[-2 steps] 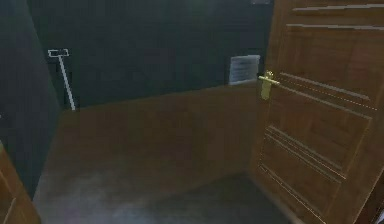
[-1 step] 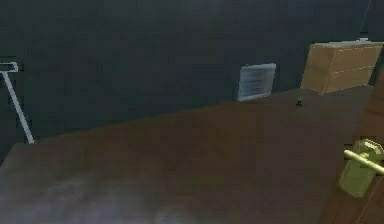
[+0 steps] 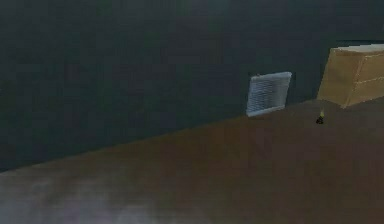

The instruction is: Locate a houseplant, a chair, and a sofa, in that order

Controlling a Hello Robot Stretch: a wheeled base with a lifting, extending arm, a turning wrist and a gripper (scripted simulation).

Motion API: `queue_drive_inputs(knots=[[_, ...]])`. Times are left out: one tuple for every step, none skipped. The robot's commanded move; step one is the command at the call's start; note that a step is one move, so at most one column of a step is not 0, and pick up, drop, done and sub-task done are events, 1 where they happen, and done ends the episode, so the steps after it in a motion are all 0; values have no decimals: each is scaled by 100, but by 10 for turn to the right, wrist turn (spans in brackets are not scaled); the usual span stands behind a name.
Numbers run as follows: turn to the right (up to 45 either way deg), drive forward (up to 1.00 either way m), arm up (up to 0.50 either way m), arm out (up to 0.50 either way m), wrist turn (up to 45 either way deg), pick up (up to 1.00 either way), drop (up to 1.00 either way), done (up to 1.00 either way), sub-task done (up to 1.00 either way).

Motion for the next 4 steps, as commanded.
queue_drive_inputs(knots=[[450, 0, 0, 0, 0, 0, 0, 0, 0], [0, 100, 0, 0, 0, 0, 0, 0, 0], [390, 0, 0, 0, 0, 0, 0, 0, 0], [0, 100, 0, 0, 0, 0, 0, 0, 0]])
